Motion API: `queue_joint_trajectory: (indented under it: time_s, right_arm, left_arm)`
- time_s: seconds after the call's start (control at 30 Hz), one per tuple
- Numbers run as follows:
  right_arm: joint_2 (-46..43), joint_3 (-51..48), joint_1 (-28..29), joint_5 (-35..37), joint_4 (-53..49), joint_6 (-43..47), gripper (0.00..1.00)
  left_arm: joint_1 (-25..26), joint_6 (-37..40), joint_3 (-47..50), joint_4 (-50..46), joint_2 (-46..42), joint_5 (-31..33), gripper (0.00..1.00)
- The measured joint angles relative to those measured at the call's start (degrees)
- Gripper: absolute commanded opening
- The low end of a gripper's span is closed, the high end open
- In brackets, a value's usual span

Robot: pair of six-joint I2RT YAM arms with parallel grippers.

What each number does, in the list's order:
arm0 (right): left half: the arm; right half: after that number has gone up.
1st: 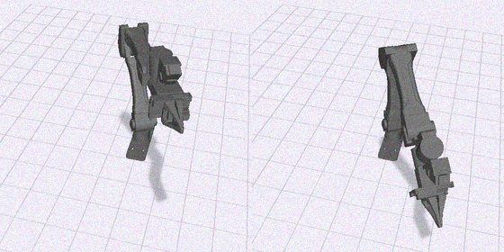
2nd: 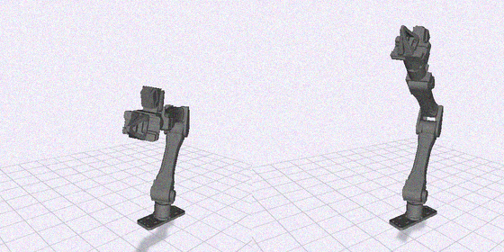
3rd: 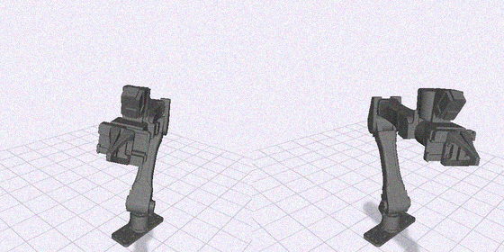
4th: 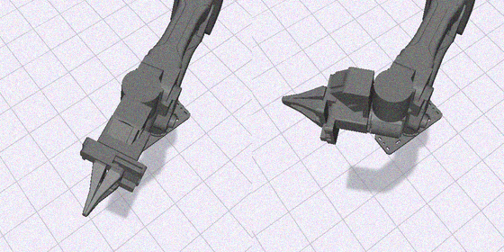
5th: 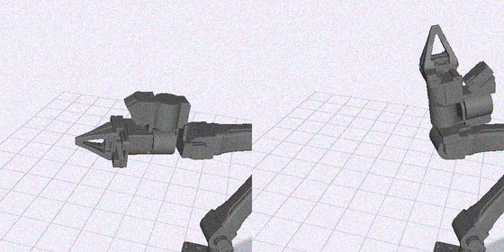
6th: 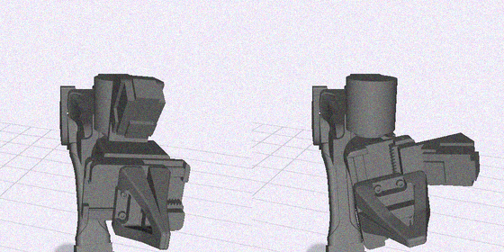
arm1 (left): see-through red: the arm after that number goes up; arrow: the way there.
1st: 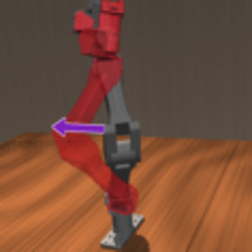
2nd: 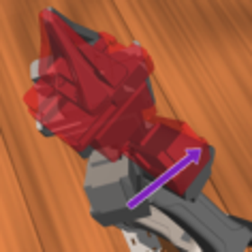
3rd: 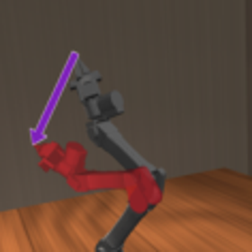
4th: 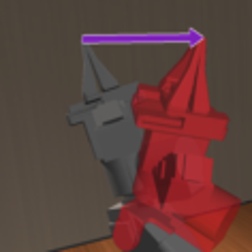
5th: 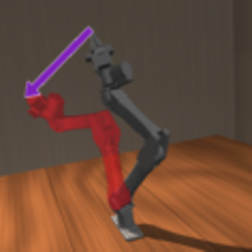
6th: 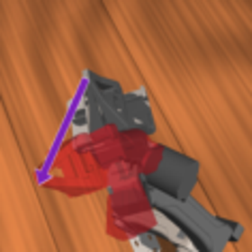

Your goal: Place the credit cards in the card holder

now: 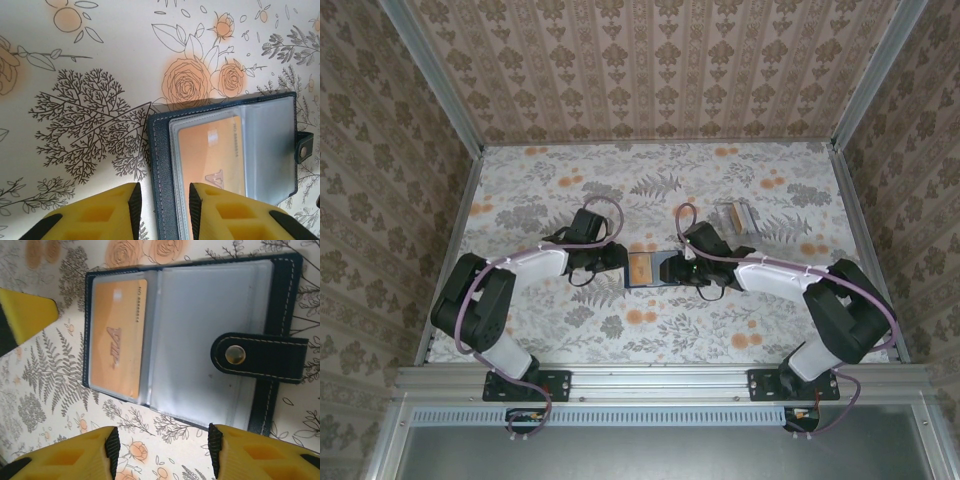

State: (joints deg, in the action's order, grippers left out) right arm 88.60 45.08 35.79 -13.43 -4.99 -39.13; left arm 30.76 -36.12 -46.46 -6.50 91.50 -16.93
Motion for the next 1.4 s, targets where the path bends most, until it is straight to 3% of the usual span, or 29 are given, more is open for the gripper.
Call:
queue_joint_trajectory:
  time_s: [0.33, 0.6, 0.9, 1.17, 1.4]
  right_arm:
    - [5.35, 0.94, 0.0, 1.38, 0.24, 0.2, 0.51]
    - [6.36, 1.81, 0.0, 1.29, 0.42, 0.42, 0.42]
    - [6.71, 2.93, 0.11, 1.81, -0.92, 1.42, 0.42]
    - [4.13, 3.13, 0.11, 6.62, -5.81, 1.99, 0.45]
    - [3.15, 3.15, 0.13, 6.34, -5.53, 2.95, 0.33]
  left_arm:
    - [0.0, 0.55, 0.07, -0.79, -0.02, 0.04, 0.31]
    - [0.0, 0.57, 0.2, -0.81, 0.0, 0.2, 0.31]
    - [0.0, 0.59, 0.22, -0.81, 0.0, 0.2, 0.31]
    - [0.0, 0.59, 0.37, -0.76, 0.0, 0.2, 0.31]
    - [0.33, 0.59, 0.74, -0.74, 0.04, 0.17, 0.31]
